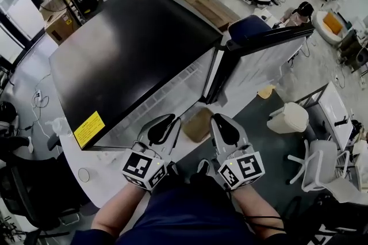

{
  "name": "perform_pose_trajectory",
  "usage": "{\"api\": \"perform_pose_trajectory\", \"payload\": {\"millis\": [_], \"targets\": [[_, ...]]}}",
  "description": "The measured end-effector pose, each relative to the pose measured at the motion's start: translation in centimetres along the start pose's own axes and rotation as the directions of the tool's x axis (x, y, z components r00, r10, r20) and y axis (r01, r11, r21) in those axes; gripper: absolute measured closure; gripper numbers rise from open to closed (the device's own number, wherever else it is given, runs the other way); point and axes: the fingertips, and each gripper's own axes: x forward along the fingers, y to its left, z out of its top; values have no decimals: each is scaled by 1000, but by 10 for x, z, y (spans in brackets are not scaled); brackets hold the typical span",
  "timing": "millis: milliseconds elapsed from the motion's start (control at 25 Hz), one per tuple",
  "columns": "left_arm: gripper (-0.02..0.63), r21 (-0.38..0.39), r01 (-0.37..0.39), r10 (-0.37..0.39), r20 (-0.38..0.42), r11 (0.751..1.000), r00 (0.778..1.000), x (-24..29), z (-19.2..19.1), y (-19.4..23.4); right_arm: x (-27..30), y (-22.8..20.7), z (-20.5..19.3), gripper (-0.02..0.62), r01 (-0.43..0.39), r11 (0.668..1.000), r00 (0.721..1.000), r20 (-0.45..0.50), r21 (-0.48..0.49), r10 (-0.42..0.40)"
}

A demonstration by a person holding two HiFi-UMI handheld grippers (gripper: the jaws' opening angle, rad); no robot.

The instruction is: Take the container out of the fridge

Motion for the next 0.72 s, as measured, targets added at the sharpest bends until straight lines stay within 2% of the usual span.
{"api": "perform_pose_trajectory", "payload": {"millis": [280,520,720], "targets": [[554,8,3,-4,89,1000,996,-1,41,-6,1,22,33,573,-38,991,998,49,-126,45],[554,17,3,-5,118,1000,993,-6,47,-13,-3,32,48,588,-45,977,995,74,-207,62],[555,19,-17,15,107,1000,994,-5,44,-8,-1,34,46,588,-63,975,995,65,-212,79]]}}
